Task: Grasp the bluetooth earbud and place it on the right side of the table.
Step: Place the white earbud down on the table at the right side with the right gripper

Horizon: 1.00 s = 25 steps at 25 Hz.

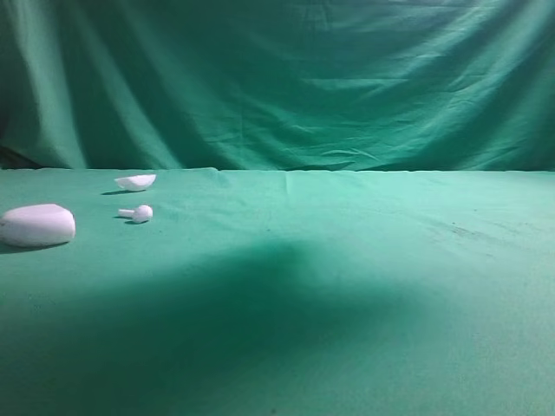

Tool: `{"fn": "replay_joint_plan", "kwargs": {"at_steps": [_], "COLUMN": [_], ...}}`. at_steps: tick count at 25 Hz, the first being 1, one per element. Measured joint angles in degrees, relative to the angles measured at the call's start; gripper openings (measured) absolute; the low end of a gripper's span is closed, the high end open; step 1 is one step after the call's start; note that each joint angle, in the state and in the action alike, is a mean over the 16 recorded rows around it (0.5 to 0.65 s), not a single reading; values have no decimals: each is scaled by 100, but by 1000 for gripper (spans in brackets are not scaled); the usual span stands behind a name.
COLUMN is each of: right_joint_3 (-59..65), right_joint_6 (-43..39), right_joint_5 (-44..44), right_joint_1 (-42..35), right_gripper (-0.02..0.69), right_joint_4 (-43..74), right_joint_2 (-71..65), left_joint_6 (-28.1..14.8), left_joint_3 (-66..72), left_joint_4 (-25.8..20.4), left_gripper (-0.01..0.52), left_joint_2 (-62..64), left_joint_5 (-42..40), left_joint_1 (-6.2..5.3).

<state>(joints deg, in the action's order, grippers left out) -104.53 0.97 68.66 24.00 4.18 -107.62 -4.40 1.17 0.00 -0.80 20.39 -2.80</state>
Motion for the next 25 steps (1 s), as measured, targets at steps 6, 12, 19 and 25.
{"fn": "replay_joint_plan", "kwargs": {"at_steps": [6,12,19,25], "right_joint_3": [2197,3786,4446,4504], "right_joint_6": [-277,-486,-541,-574], "right_joint_5": [-793,-1797,-2516,-2677], "right_joint_1": [-578,-855,-912,-912], "right_gripper": [86,86,86,89], "right_joint_4": [18,27,116,180], "right_joint_2": [587,751,637,519], "left_joint_6": [0,0,0,0], "left_joint_3": [0,0,0,0], "left_joint_4": [0,0,0,0], "left_gripper": [0,0,0,0], "left_joint_2": [0,0,0,0], "left_joint_5": [0,0,0,0], "left_joint_1": [0,0,0,0]}}
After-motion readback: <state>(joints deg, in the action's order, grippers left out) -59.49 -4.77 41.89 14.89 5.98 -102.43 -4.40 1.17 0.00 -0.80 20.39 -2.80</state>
